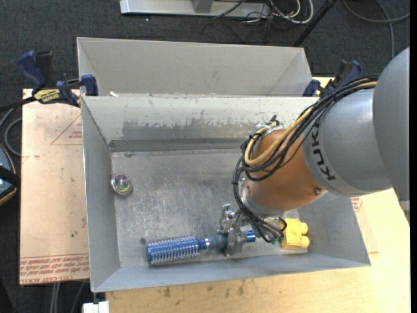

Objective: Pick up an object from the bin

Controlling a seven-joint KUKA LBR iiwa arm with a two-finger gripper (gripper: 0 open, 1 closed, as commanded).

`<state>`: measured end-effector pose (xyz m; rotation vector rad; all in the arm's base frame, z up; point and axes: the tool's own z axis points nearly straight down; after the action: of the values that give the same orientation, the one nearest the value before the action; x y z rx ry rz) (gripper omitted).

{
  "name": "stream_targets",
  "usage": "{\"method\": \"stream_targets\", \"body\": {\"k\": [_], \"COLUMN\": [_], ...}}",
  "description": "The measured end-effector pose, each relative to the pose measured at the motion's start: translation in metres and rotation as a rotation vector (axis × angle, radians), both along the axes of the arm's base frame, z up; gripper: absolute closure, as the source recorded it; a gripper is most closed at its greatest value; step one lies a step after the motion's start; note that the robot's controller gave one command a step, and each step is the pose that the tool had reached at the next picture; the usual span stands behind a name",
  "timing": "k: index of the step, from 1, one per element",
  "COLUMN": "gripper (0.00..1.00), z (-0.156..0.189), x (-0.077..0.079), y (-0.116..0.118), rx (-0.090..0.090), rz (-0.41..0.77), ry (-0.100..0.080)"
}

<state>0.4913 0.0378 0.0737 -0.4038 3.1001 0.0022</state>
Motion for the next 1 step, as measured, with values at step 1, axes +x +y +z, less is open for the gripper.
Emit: {"method": "stream_targets", "body": {"k": [1], "gripper": [1.00], "z": [0.1254], "x": [-0.0076], "y": [-0.0063], "rx": [-0.003], "rz": [0.024], "ry": [0.006]}}
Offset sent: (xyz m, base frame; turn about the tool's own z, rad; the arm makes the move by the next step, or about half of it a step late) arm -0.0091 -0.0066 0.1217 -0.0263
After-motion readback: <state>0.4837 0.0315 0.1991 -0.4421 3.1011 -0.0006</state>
